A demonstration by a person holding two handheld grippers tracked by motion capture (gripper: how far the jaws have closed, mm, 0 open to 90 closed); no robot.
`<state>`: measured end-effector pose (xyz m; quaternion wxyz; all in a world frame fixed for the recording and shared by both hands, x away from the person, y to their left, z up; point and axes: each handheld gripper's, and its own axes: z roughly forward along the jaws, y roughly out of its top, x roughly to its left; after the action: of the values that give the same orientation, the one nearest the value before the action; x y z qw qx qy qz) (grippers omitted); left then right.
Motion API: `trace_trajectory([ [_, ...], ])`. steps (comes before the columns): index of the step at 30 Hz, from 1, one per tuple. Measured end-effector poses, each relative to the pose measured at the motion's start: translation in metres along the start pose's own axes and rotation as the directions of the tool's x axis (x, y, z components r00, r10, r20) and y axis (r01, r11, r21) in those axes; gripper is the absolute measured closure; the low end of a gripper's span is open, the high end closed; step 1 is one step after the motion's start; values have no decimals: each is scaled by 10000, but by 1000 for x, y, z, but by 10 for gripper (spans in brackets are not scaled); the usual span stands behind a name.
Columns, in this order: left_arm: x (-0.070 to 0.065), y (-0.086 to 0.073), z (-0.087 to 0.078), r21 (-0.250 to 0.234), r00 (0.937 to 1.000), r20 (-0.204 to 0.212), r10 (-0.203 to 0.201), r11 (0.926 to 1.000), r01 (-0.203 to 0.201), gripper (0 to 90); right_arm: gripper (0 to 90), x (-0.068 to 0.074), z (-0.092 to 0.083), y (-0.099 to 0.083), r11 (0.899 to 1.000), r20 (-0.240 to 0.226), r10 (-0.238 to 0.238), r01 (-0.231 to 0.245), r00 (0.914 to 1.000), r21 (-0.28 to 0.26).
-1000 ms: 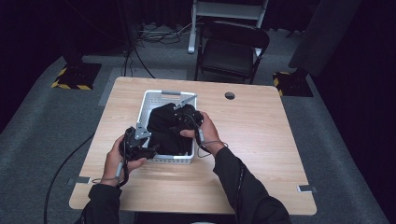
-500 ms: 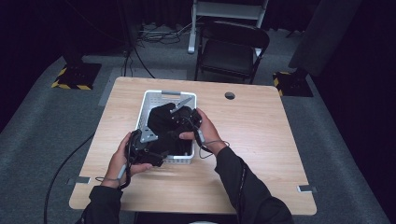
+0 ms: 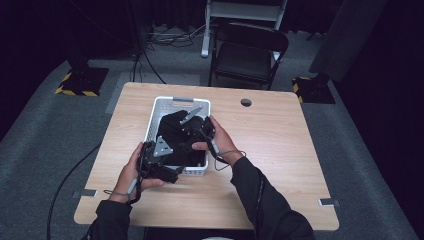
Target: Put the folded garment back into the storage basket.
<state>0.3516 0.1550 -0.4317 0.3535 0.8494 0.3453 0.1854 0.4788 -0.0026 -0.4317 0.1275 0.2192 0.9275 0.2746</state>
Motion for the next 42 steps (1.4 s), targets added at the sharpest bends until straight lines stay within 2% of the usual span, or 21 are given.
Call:
trace_trajectory([
  [3, -4, 1, 1, 106, 9993, 71, 362, 9993, -363, 34, 62, 1, 0, 0, 9997, -48, -214, 214, 9998, 107],
  [13, -10, 2, -1, 37, 9983, -157, 555, 9985, -555, 33, 62, 5, -5, -4, 9980, 132, -624, 624, 9980, -40],
  [16, -11, 3, -2, -60, 9979, -348, 543, 9985, -545, 33, 62, 5, -9, -5, 9983, -29, -564, 563, 9984, -159],
  [18, -12, 4, -2, -204, 9976, -494, 488, 9985, -498, 34, 62, 6, -12, -5, 9968, 29, -711, 712, 9975, -351],
  [22, -13, 6, -3, -417, 9976, -613, 332, 9985, -358, 34, 62, 7, -18, -6, 9966, 3, -653, 652, 9979, -511],
  [25, -16, 6, -5, -634, 9966, -769, 302, 9974, -352, 36, 62, 10, -21, -5, 9940, 232, -965, 975, 9951, -501],
  [32, -22, 8, -8, -1082, 9931, -1120, 338, 9931, -461, 34, 62, 11, -31, -8, 9906, 313, -1087, 1109, 9936, -807],
  [36, -27, 9, -6, -1238, 9923, -1180, 370, 9910, -517, 33, 62, 10, -34, -12, 9908, 327, -1000, 1026, 9944, -880],
  [42, -32, 10, -7, -1470, 9922, -1184, 402, 9875, -575, 33, 62, 13, -40, -16, 9883, 486, -1210, 1249, 9915, -875],
])
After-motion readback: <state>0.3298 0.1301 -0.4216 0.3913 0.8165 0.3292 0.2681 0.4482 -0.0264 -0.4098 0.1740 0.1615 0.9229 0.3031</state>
